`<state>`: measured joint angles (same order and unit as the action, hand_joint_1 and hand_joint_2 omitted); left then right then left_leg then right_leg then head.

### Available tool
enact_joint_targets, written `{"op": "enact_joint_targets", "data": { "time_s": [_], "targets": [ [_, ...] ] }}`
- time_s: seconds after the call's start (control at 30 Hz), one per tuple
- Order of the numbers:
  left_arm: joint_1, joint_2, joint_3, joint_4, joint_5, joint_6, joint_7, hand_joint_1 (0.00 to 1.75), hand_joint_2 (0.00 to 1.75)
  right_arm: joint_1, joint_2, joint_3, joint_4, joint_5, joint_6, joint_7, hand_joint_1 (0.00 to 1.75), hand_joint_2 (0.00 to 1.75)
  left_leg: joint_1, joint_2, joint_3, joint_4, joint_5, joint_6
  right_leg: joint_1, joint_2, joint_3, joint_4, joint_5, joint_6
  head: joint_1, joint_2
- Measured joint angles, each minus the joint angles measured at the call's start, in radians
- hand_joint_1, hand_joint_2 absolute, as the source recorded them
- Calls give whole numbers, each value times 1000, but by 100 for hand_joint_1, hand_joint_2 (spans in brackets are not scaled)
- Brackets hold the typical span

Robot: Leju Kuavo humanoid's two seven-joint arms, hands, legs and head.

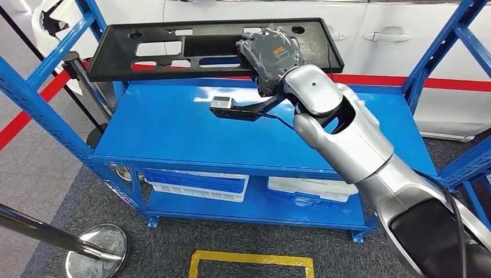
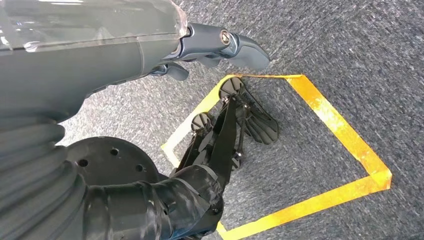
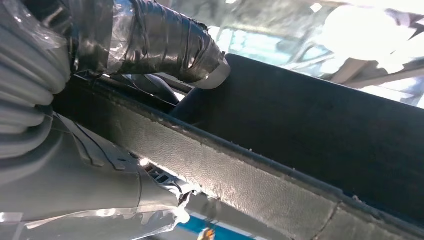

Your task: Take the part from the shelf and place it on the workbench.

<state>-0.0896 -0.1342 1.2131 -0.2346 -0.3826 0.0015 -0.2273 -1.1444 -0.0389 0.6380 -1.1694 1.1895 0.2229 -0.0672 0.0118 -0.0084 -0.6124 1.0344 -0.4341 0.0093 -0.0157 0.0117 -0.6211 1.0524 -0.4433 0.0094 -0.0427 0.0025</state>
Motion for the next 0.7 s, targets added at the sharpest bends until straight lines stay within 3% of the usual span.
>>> {"op": "enact_joint_targets", "data": {
  "time_s": [0.1, 0.27, 0.33, 0.43, 0.47, 0.5, 0.53, 0.6, 0.67, 0.7],
  "targets": [
    [0, 3, 0, 0, 0, 2, 0, 0, 175, -1, -8, 0, 2, -20, 1, -17, 175, 175, 0, 0, 0, 0, 0, 0, 0, 0, 0, 0, 0, 0, 0, 0],
    [0, 11, 0, 0, -11, 5, -6, 0, 175, -2, -25, 1, 7, -41, -6, -26, 175, 175, 2, 1, 4, -9, 11, 19, -6, -1, 6, -12, 9, 14, 0, 0],
    [-1, 12, 0, 0, -13, 8, -6, 0, 175, -4, -33, 1, 11, -42, -10, -25, 175, 175, 8, 5, 12, -36, 29, 25, -5, -3, -4, 16, -23, 18, 1, 0],
    [-2, 11, 0, 0, -13, 11, -3, 0, 175, -2, -43, 6, 20, -47, -13, -24, 175, 175, 12, 9, 6, -44, 39, 28, -10, -6, -66, 178, -121, 24, 1, 0],
    [-2, 11, 0, 0, -13, 12, -2, 0, 175, 0, -46, 11, 24, -48, -14, -24, 175, 175, 13, 9, 2, -42, 40, 27, -13, -6, -79, 217, -133, 28, 1, 0],
    [-1, 11, 0, 0, -13, 13, -1, 0, 175, 3, -48, 17, 28, -48, -14, -23, 175, 175, 15, 10, -2, -38, 42, 25, -17, -6, -77, 224, -125, 33, 1, 0],
    [-1, 11, 0, 0, -14, 15, 0, 0, 175, 4, -50, 22, 32, -49, -14, -23, 175, 175, 19, 10, -8, -32, 42, 22, -22, -8, -58, 196, -101, 39, 1, 0],
    [-1, 12, 1, 0, -14, 18, 2, 0, 175, 5, -54, 31, 37, -49, -16, -22, 175, 175, 26, 10, -26, -13, 41, 8, -29, -10, 4, 84, -54, 49, 2, 0],
    [-1, 12, 1, 0, -15, 19, 4, 0, 175, 6, -56, 37, 39, -50, -18, -21, 175, 175, 26, 8, -42, 4, 42, -10, -26, -6, 31, 23, -36, 41, 1, 0],
    [-1, 12, 1, 0, -15, 20, 5, 0, 175, 7, -57, 39, 40, -50, -19, -21, 175, 175, 26, 6, -47, 6, 46, -19, -21, -2, 26, 25, -37, 31, 0, 0]
  ]
}}
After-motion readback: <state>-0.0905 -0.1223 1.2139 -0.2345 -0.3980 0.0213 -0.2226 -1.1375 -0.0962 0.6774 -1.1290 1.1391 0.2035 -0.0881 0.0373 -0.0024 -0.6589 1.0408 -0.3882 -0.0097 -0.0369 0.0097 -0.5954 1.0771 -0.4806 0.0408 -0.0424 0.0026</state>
